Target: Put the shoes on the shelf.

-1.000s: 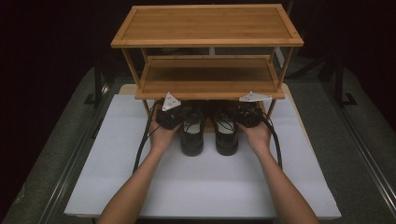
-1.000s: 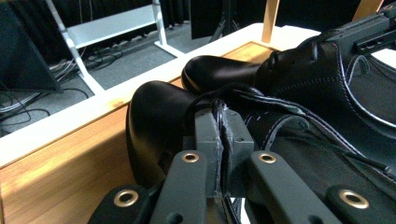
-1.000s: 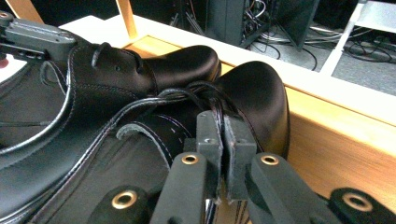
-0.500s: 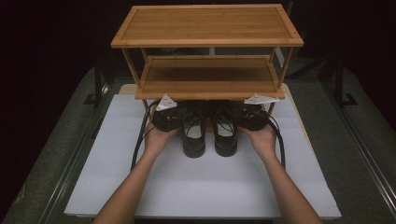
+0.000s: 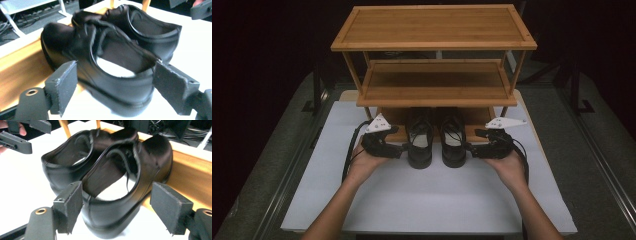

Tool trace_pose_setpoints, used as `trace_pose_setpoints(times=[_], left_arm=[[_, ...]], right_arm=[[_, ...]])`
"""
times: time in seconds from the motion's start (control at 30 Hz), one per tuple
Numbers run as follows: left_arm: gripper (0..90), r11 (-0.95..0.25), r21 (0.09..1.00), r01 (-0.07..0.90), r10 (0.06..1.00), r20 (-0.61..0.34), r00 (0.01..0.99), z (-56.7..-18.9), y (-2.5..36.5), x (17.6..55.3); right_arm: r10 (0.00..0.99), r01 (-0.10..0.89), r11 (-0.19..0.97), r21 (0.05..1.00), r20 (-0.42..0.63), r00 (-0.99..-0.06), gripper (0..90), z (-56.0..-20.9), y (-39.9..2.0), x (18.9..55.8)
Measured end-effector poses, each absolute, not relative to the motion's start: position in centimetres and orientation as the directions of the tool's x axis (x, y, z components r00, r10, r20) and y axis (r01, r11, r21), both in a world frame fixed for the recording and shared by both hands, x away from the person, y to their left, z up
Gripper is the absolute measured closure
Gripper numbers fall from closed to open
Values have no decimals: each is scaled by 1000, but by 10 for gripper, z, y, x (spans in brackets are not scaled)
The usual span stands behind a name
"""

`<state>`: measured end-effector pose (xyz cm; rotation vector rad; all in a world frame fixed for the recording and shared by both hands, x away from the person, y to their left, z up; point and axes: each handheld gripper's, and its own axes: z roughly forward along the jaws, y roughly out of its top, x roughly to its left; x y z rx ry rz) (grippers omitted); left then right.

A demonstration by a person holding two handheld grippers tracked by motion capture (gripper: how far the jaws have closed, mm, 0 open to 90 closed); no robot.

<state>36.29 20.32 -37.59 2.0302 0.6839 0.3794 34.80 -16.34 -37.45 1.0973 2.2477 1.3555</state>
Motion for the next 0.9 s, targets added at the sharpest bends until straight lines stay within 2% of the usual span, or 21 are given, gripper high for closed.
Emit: trace_pose_setpoints(times=[0.2, 0.5, 0.9], left_arm=[[140, -453, 820, 350, 602, -9, 799, -400, 208, 356], [97, -530, 767, 362, 574, 11, 818, -426, 194, 360], [89, -595, 736, 324, 527, 52, 848, -446, 176, 364]], right_arm=[[723, 478, 279, 833, 145, -675, 203, -391, -170, 334], [719, 566, 338, 752, 182, -671, 141, -435, -163, 346], [692, 552, 387, 738, 163, -703, 131, -453, -139, 355]])
